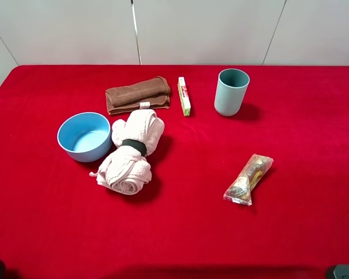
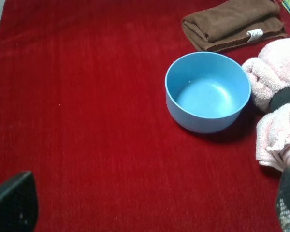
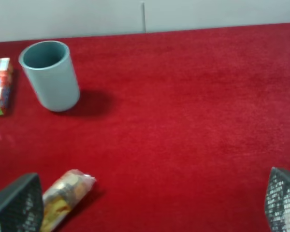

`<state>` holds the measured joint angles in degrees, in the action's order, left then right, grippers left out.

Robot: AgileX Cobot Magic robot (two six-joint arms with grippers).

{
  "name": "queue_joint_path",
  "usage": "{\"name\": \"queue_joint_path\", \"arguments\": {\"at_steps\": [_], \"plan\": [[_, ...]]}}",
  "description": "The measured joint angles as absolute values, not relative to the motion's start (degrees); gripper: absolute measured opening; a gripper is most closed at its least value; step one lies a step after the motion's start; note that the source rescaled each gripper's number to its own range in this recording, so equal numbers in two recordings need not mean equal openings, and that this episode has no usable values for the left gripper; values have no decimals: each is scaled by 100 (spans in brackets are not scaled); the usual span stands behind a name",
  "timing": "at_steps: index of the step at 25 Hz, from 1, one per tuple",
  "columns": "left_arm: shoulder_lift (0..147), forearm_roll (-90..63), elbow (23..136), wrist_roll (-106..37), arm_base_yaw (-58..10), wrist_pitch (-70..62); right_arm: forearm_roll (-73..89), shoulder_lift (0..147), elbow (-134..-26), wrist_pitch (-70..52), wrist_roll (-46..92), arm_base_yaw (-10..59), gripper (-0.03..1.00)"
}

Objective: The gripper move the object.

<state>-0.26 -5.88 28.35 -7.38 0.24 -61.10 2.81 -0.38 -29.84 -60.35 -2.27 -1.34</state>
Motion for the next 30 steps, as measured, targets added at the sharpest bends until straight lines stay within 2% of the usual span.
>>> {"name": "queue_joint_path", "arguments": {"at_steps": [30], "plan": [[-26,-588,2835,-738,24,-6110,-37,-38,-2879,-5840,-223,-134,100]]}}
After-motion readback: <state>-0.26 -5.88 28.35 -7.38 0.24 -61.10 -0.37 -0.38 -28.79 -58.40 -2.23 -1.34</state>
